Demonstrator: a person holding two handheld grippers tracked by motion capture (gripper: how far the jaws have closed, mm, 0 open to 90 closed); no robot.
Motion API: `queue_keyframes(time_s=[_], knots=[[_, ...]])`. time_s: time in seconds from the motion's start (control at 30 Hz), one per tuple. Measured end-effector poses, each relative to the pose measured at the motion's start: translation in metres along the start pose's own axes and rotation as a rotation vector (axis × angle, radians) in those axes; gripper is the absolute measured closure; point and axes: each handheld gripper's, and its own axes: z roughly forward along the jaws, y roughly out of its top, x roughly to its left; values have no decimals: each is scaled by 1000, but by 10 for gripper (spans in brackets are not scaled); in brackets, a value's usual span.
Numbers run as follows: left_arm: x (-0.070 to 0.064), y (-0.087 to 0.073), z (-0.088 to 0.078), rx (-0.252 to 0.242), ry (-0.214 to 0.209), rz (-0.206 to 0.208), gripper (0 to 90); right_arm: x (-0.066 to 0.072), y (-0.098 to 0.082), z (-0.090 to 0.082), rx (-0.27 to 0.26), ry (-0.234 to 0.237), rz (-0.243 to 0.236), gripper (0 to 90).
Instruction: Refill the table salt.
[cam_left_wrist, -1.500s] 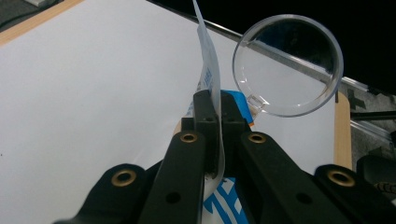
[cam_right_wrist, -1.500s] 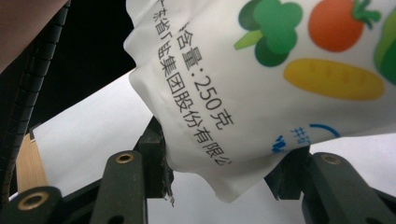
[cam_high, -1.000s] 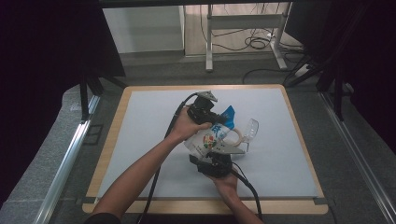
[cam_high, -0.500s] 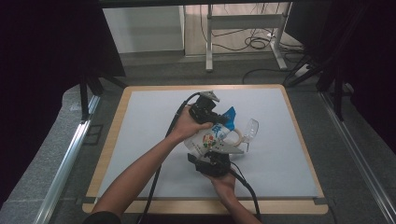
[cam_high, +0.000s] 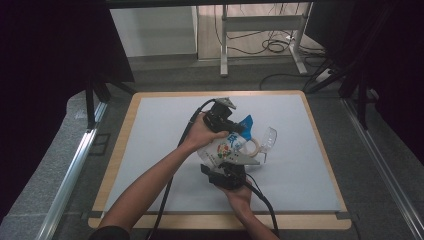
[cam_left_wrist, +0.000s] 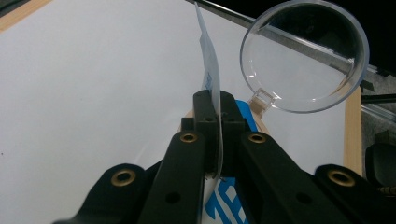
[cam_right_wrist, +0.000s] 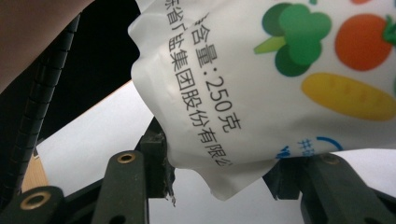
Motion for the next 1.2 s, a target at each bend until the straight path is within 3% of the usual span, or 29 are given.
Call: queue_keyframes(time_s=[0.7,1.2], knots=[[0,4,2,19,5,10,897,0,2,0,-7,-3,-2,522],[3,4,1,17,-16,2,898,-3,1,-4,-10,25,-12,526]])
